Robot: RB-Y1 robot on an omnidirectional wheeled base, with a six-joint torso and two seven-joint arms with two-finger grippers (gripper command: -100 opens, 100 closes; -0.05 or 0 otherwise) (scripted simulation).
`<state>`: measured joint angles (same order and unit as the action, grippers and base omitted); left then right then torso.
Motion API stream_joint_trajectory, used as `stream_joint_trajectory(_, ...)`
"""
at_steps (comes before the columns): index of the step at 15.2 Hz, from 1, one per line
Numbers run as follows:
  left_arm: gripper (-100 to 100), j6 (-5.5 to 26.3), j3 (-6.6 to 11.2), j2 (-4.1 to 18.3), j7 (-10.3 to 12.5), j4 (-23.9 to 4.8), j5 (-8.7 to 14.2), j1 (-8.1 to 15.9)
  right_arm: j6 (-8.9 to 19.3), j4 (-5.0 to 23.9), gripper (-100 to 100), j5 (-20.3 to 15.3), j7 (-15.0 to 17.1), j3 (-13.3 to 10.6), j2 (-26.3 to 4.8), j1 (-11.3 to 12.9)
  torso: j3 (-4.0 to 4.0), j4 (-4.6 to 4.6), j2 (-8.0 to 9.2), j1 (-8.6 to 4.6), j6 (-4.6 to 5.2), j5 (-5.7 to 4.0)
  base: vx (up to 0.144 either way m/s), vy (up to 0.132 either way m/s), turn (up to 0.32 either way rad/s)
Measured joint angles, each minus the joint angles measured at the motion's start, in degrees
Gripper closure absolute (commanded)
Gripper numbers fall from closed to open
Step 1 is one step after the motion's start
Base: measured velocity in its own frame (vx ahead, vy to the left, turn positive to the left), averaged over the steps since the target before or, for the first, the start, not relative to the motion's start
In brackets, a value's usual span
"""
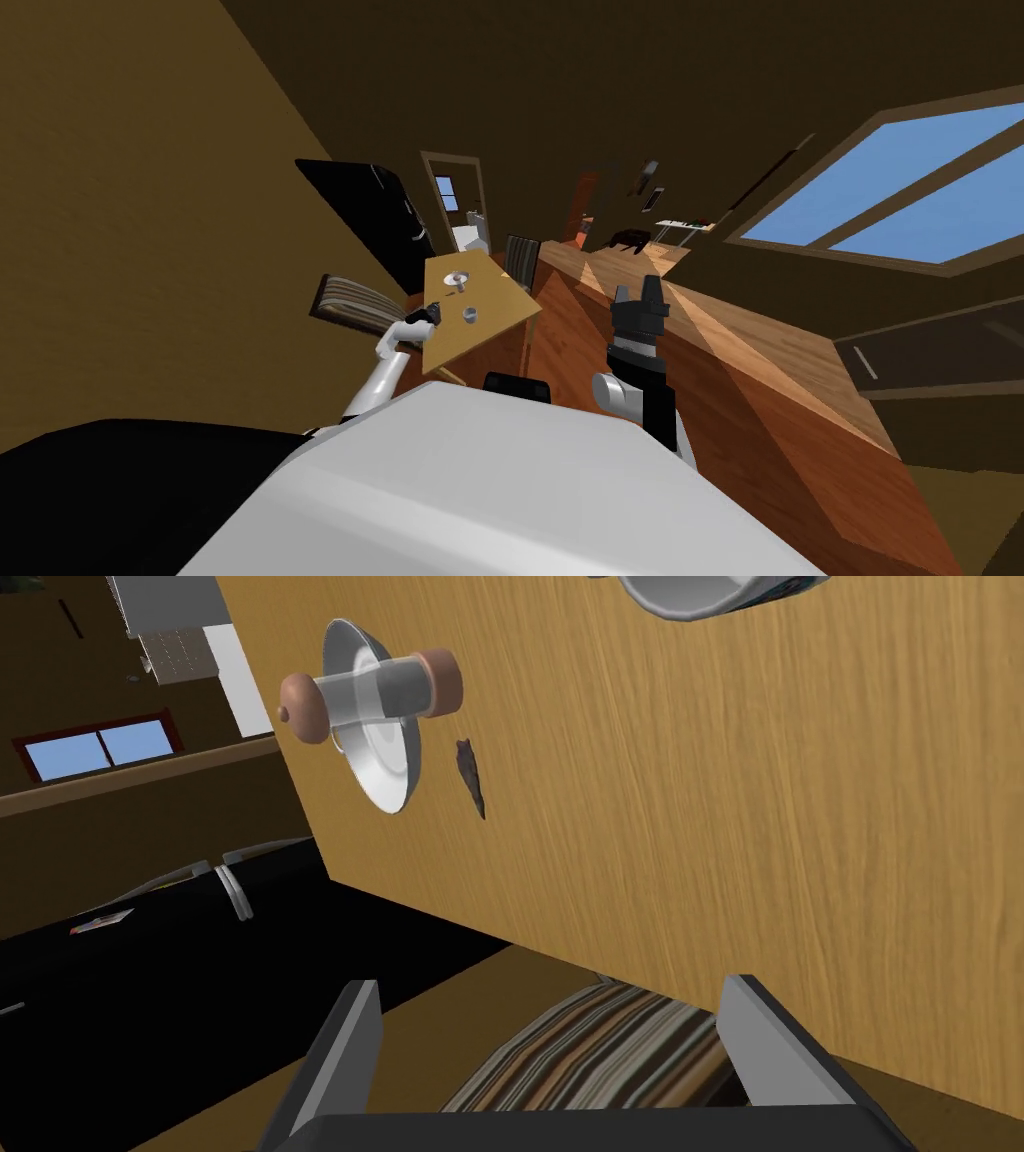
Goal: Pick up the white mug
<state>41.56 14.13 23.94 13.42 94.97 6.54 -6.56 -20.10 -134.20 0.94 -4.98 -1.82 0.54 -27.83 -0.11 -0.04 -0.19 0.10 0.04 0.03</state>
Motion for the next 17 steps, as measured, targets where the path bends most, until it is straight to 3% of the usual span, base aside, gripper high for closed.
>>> stream_joint_trajectory(12, -100, 12.6, 3.13, 1.6, 3.1, -11.4, 0.4, 4.7, 0.0, 0.0, 0, 0.0, 0.0, 0.0, 0.0, 0.0, -0.05, -0.02, -0.10, -0.01, 0.00, -0.01, 0.022, 0.002, -0.195)
stream_joint_trajectory(17, -100, 18.5, 4.37, 1.8, 4.3, -13.8, 0.5, 5.5, 0.0, 0.0, 0, 0.0, 0.0, 0.0, 0.0, 0.0, -0.05, -0.02, -0.09, -0.02, -0.06, -0.01, 0.029, 0.005, -0.154)
